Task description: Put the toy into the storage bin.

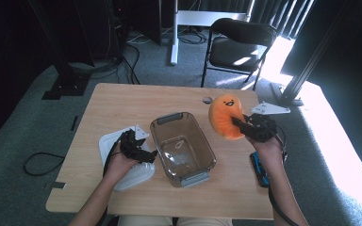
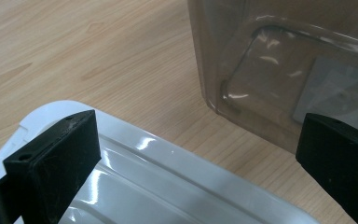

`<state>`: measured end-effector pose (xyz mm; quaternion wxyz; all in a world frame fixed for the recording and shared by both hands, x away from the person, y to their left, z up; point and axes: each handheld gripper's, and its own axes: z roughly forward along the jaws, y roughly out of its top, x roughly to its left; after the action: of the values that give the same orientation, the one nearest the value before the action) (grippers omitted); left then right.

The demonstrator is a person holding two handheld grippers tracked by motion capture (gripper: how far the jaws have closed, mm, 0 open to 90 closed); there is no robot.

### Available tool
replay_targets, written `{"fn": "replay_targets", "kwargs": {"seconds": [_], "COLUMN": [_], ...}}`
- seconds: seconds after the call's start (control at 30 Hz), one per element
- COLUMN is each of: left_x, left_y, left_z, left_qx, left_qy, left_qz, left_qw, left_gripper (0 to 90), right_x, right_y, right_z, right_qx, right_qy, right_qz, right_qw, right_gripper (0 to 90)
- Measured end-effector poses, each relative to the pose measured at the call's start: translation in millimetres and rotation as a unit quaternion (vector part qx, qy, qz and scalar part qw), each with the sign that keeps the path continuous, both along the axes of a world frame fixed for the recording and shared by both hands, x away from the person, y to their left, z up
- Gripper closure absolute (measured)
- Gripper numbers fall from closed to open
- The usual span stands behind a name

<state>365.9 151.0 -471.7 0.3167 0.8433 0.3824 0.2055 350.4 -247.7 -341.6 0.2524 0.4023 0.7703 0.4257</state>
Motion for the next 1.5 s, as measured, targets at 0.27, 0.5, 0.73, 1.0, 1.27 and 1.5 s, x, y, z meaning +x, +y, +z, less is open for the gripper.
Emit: {"fn": "replay_targets", "kwargs": {"seconds": [0.27,0.5,0.73,1.0,1.27,1.5], "left_x": [-3.6,-7.5,-15.3,-22.3,-28.4,-32.4], "left_y": [5.4,12.4,33.3,56.9,80.1,93.8], "left_z": [4.3,4.1,4.9,6.7,4.4,0.1], "left_qx": [0.0,-0.005,-0.017,-0.022,-0.031,-0.035], "left_qy": [-0.006,-0.009,-0.014,-0.019,-0.018,-0.016], "left_qz": [0.004,0.009,0.026,0.049,0.073,0.09], "left_qw": [1.0,0.9999,0.9994,0.9984,0.9967,0.9952], "left_gripper": [0.3,0.3,0.3,0.3,0.3,0.3], "right_x": [-9.0,-19.4,-25.4,-29.1,-29.7,-28.1], "right_y": [25.3,48.7,70.6,83.0,98.1,108.7], "right_z": [9.7,9.7,-1.5,-14.7,-29.4,-46.3], "right_qx": [0.013,0.005,0.0,-0.003,-0.016,-0.031], "right_qy": [-0.006,-0.008,0.005,0.021,0.043,0.075], "right_qz": [0.06,0.114,0.159,0.184,0.206,0.222], "right_qw": [0.9981,0.9934,0.9873,0.9828,0.9774,0.9717], "right_gripper": [71.3,71.2,71.0,70.9,70.9,70.8]}}
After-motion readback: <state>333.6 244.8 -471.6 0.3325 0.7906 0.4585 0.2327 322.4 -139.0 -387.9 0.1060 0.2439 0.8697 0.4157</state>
